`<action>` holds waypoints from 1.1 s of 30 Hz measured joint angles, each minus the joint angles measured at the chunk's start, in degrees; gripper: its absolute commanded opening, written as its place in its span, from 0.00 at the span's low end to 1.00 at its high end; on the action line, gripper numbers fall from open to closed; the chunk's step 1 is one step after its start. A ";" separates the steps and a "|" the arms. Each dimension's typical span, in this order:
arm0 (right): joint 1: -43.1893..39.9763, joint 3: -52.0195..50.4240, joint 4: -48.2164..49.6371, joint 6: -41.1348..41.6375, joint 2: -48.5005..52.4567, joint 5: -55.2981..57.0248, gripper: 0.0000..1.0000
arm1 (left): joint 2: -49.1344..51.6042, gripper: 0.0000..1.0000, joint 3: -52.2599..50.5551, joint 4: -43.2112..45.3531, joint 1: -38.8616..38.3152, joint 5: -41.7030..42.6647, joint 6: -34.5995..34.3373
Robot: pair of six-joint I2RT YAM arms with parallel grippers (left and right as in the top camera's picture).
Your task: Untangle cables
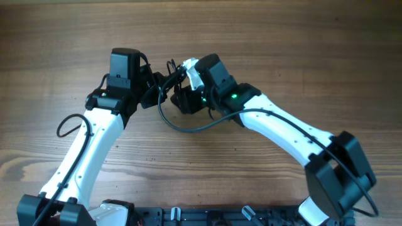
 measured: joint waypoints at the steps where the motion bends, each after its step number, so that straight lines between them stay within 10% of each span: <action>1: 0.00 0.00 2.23 0.52 0.70 0.92 0.57 | 0.00 0.04 0.00 -0.02 0.04 0.76 0.00; 12: 0.07 -0.02 6.71 0.00 3.26 12.09 0.46 | 0.00 0.04 0.00 0.76 0.66 8.81 0.00; 18: 0.11 -0.17 10.36 -1.44 3.28 12.66 0.04 | 0.00 0.04 0.31 1.27 1.09 10.84 0.00; 21: 0.17 -0.15 9.77 -1.44 3.26 12.66 0.04 | 0.00 0.04 0.31 0.90 1.07 11.32 0.00; 28: 0.85 0.07 -13.90 -3.65 -1.36 2.84 0.04 | -0.02 0.04 0.37 -11.02 -0.70 -4.57 0.02; 33: 0.07 0.28 -38.34 -19.87 -11.45 -14.25 0.04 | -0.07 0.04 0.35 -15.76 -0.92 -25.46 0.02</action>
